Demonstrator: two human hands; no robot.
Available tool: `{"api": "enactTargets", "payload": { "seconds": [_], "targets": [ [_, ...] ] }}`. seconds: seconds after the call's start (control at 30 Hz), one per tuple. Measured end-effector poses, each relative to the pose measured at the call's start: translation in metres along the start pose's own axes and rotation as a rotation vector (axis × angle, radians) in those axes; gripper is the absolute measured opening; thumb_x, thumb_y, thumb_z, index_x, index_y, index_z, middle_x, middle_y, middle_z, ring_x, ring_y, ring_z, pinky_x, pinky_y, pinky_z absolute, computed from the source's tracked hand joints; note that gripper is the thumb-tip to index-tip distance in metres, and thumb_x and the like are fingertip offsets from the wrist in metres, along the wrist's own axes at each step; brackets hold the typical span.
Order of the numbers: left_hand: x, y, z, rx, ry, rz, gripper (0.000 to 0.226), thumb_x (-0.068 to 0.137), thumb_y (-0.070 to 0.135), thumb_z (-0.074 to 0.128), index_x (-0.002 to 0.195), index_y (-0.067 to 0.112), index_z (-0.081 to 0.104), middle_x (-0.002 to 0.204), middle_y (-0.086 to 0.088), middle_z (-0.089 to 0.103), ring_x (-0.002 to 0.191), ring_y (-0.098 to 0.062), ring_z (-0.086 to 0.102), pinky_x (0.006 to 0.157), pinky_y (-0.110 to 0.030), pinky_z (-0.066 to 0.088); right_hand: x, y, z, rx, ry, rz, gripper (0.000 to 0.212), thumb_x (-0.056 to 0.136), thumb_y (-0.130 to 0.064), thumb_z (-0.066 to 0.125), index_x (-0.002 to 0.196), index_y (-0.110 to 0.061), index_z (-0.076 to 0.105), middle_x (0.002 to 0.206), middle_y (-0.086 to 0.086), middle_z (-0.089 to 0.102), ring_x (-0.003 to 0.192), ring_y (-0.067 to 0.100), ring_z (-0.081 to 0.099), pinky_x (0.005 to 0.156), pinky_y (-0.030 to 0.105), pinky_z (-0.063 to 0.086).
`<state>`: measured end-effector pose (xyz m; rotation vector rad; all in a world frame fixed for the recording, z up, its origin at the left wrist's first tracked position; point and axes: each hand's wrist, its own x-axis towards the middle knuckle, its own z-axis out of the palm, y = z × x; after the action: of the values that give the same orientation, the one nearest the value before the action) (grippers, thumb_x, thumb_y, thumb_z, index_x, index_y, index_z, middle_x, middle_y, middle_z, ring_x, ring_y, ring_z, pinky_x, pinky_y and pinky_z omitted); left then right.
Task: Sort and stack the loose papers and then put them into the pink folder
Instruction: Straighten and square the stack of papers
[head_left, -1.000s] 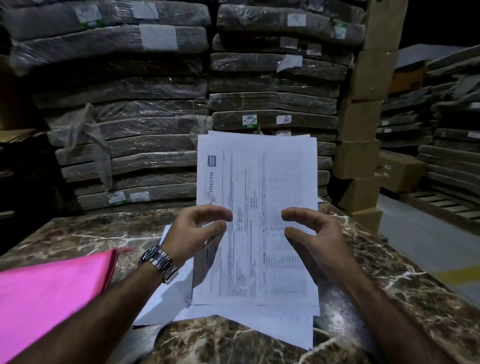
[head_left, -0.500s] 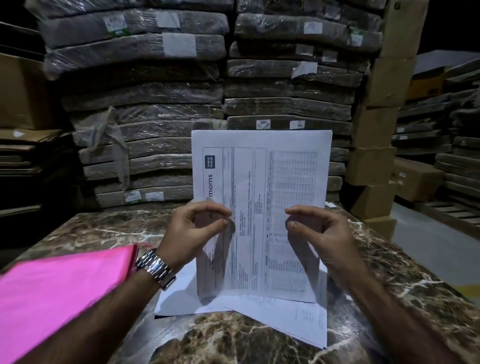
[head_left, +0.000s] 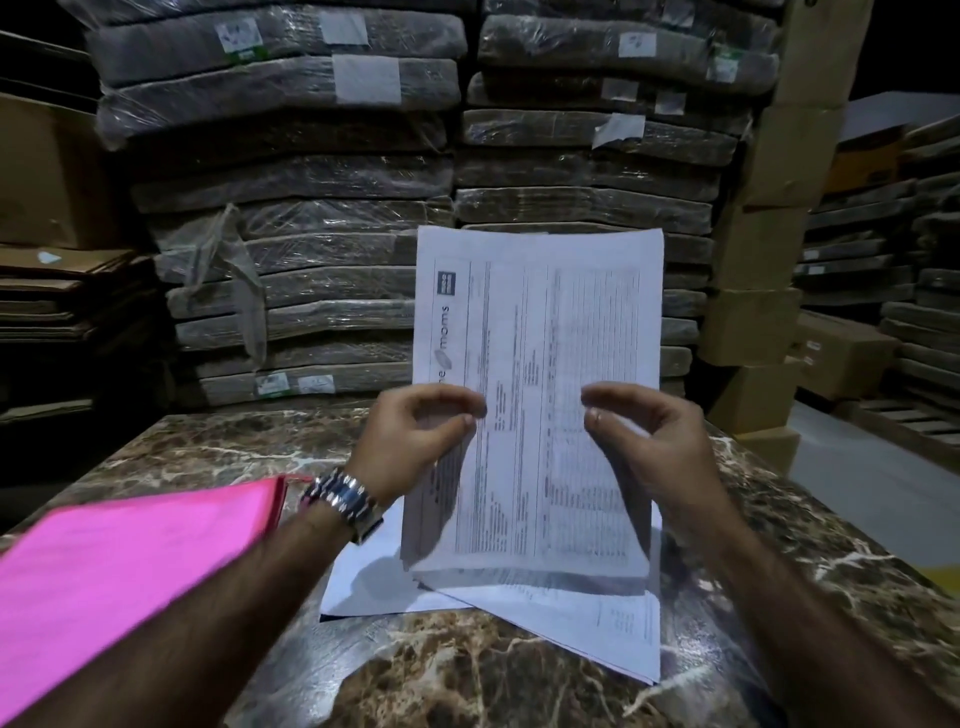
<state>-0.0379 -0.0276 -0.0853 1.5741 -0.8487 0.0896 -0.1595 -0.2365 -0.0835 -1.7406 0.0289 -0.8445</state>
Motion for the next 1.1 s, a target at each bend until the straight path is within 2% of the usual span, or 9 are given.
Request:
{"api": "enactTargets", "payload": {
  "seconds": [0.07,0.2,0.33,0.47,0.53,0.6,0.77,0.9,1.1],
  "targets": [
    [0.014,0.002,0.001,0.026,-0.034,-0.032,0.025,0.079,0.000,0.071,0.092,0.022,0.072,0.096,0.006,0.074,0.096,-0.007,0.068,0.076,-0.020,0.053,0.008,-0.002,-0.001,-0.014,0.031,0.074,0.022,0.083,-0.007,0.073,0.102,-0.016,0.075,0.100,-0.014,0.074,0.100,0.006,0.069,0.085,0.029,0.057],
    [0.029,-0.010,0.014,0.123,-0.164,-0.255,0.029,0.079,-0.001,0.071,0.097,0.022,0.070,0.111,0.011,0.065,0.115,-0.011,0.057,0.102,-0.036,0.046,0.007,0.013,-0.002,-0.051,0.067,0.299,0.021,0.084,-0.004,0.071,0.104,-0.011,0.072,0.101,-0.003,0.069,0.090,0.015,0.071,0.068,0.025,0.061],
    [0.023,-0.030,0.028,0.341,-0.293,-0.467,0.033,0.079,0.012,0.074,0.105,0.030,0.068,0.125,0.005,0.061,0.096,-0.013,0.062,0.092,-0.033,0.050,0.002,0.043,-0.006,-0.105,0.039,0.551,0.026,0.079,0.003,0.073,0.105,0.001,0.070,0.095,0.015,0.073,0.081,0.025,0.073,0.072,0.035,0.061],
    [0.014,-0.048,0.041,0.537,-0.308,-0.488,0.075,0.074,0.021,0.079,0.139,0.027,0.042,0.137,-0.001,0.052,0.112,-0.018,0.054,0.091,-0.028,0.046,-0.010,0.058,-0.007,-0.335,-0.015,0.640,0.038,0.074,0.006,0.076,0.110,0.010,0.065,0.053,0.009,0.064,0.039,0.010,0.055,0.041,0.018,0.041],
    [0.014,-0.052,0.046,0.581,-0.289,-0.507,0.091,0.071,0.025,0.081,0.145,0.021,0.028,0.136,-0.004,0.053,0.121,-0.024,0.052,0.097,-0.033,0.046,-0.015,0.060,-0.007,-0.430,-0.013,0.667,0.049,0.074,0.005,0.075,0.119,0.013,0.057,0.067,0.019,0.068,0.050,0.018,0.057,0.045,0.022,0.040],
    [0.016,-0.054,0.051,0.704,-0.255,-0.535,0.081,0.071,0.030,0.081,0.136,0.011,0.037,0.129,-0.007,0.056,0.118,-0.024,0.054,0.089,-0.031,0.045,-0.018,0.061,-0.005,-0.492,0.000,0.696,0.051,0.075,0.003,0.075,0.120,0.013,0.055,0.084,0.023,0.069,0.064,0.026,0.061,0.050,0.028,0.043],
    [0.020,-0.059,0.063,0.840,-0.237,-0.487,0.045,0.068,0.035,0.080,0.103,0.012,0.065,0.106,-0.005,0.067,0.088,-0.019,0.059,0.065,-0.026,0.044,-0.017,0.060,-0.008,-0.620,0.043,0.699,0.020,0.073,0.000,0.076,0.084,-0.002,0.059,0.083,0.014,0.069,0.073,0.027,0.066,0.064,0.036,0.057],
    [0.026,-0.059,0.069,0.832,-0.217,-0.453,0.042,0.071,0.032,0.079,0.105,0.012,0.064,0.102,0.000,0.064,0.083,-0.016,0.053,0.067,-0.025,0.043,-0.018,0.061,-0.013,-0.649,0.075,0.695,0.021,0.069,-0.002,0.078,0.087,0.000,0.066,0.082,0.015,0.072,0.074,0.029,0.071,0.064,0.039,0.060],
    [0.028,-0.066,0.075,0.952,-0.278,-0.475,0.046,0.068,0.038,0.078,0.104,0.013,0.065,0.105,-0.005,0.067,0.094,-0.023,0.063,0.075,-0.031,0.054,-0.024,0.057,-0.010,-0.772,-0.005,0.703,0.021,0.069,-0.016,0.075,0.087,-0.007,0.068,0.086,0.007,0.071,0.078,0.024,0.070,0.065,0.032,0.059]
  ]
}}
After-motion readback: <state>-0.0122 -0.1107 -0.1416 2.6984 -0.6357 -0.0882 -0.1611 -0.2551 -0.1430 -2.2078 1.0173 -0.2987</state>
